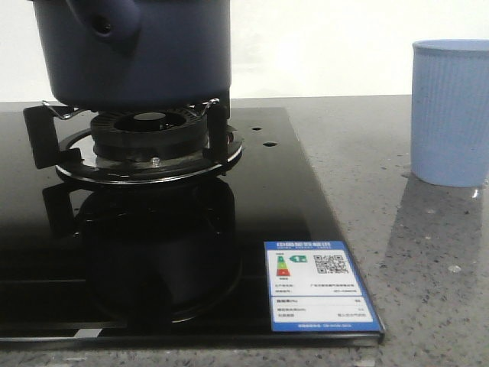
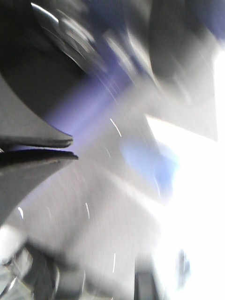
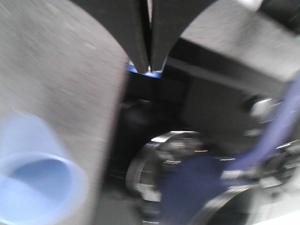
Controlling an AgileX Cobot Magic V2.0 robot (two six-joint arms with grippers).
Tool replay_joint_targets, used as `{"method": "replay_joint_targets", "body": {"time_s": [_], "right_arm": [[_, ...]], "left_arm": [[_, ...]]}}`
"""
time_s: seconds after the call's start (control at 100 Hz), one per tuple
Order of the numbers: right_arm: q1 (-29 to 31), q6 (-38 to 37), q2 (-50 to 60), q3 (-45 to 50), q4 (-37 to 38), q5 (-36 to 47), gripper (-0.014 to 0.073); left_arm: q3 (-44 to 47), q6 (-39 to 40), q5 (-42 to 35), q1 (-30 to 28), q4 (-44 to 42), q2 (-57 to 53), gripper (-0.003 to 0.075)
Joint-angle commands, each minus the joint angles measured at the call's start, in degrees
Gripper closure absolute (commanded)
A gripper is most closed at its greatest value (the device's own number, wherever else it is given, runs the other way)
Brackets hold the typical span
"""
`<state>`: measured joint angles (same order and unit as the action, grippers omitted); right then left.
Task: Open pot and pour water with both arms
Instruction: 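Grasp the blue lid knob with the left gripper and lift the lid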
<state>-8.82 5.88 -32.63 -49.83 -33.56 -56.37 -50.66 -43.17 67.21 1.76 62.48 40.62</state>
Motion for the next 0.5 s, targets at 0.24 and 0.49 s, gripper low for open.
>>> {"method": "replay_joint_targets", "body": {"time_s": [0.24, 0.49], "right_arm": [[0.44, 30.06, -0.81, -3.36, -12.57, 17.01, 0.0667], [0.44, 31.97, -0.81, -3.36, -12.57, 24.37, 0.0526]], "left_arm": [[-5.37, -34.12, -6.19, -0.01, 14.66, 2.67, 0.0736], [-5.37, -37.75, -9.07, 0.63, 14.78, 7.30, 0.0310]]}}
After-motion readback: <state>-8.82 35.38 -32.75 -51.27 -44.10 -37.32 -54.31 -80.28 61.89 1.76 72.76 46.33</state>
